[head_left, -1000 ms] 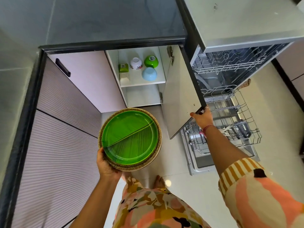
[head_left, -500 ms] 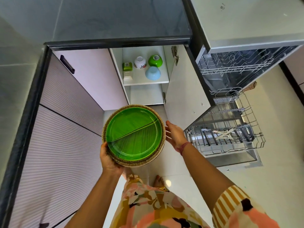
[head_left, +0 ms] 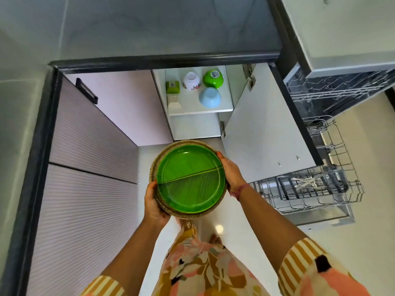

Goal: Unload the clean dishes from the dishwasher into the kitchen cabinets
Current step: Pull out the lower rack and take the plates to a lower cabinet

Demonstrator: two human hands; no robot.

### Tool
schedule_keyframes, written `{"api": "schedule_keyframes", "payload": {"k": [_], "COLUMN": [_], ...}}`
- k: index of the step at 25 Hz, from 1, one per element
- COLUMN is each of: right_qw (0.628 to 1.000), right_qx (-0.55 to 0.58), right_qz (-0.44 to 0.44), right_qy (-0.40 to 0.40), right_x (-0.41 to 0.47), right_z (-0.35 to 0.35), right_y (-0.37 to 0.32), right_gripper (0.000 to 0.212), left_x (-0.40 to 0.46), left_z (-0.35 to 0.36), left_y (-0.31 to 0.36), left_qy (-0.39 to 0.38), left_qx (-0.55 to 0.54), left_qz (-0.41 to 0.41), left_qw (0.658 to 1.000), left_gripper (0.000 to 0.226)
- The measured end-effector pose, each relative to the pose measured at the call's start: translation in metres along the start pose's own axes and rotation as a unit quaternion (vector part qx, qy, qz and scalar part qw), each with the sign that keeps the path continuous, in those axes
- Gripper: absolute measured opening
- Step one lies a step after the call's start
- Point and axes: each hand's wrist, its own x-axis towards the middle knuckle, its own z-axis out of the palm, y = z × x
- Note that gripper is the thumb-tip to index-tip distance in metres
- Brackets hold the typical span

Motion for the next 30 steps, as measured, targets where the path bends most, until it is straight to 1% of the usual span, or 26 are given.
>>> {"api": "schedule_keyframes", "payload": {"k": [3,6,12,15,17,19,21,22,24,26,28,30], "right_qw": [0.999,0.996,0.992,0.989,0.988,0.988,0.988,0.987,0.987,0.989,0.988,0.985], "right_qx": [0.031,0.072,0.109,0.118,0.119,0.114,0.107,0.109,0.109,0.085,0.055,0.028], "right_qz": [0.008,0.008,-0.002,-0.026,-0.023,-0.032,-0.044,-0.050,-0.071,-0.090,-0.114,-0.139], "right_qy": [0.024,0.043,0.069,0.087,0.095,0.096,0.102,0.103,0.094,0.086,0.092,0.095], "right_x": [0.038,0.086,0.216,0.293,0.335,0.391,0.451,0.480,0.530,0.573,0.614,0.646], "right_z": [0.007,0.012,0.005,-0.002,-0.005,-0.004,0.000,0.002,0.007,0.015,0.020,0.026], "right_y": [0.003,0.005,0.050,0.080,0.089,0.102,0.110,0.113,0.116,0.117,0.119,0.118], "right_gripper": [0.042,0.034,0.041,0.042,0.042,0.039,0.037,0.036,0.034,0.033,0.034,0.038], "left_x": [0.051,0.110,0.259,0.344,0.389,0.450,0.512,0.540,0.587,0.623,0.658,0.679], "left_z": [0.009,0.020,0.014,0.005,0.005,0.005,0.008,0.011,0.016,0.020,0.022,0.024], "left_y": [0.015,0.020,-0.010,-0.043,-0.059,-0.072,-0.078,-0.082,-0.083,-0.081,-0.081,-0.081], "left_qy": [-0.002,-0.006,-0.008,0.003,0.015,0.028,0.015,0.008,0.006,0.040,0.087,0.127], "left_qx": [0.040,0.059,0.085,0.083,0.084,0.081,0.077,0.072,0.057,0.038,0.020,0.029], "left_qz": [-0.022,-0.027,-0.026,-0.010,0.001,0.030,0.058,0.067,0.080,0.086,0.101,0.126], "left_qw": [0.999,0.998,0.996,0.997,0.996,0.996,0.995,0.995,0.995,0.995,0.991,0.983], "left_gripper": [0.036,0.041,0.035,0.034,0.036,0.042,0.046,0.044,0.027,0.015,0.011,0.011]}}
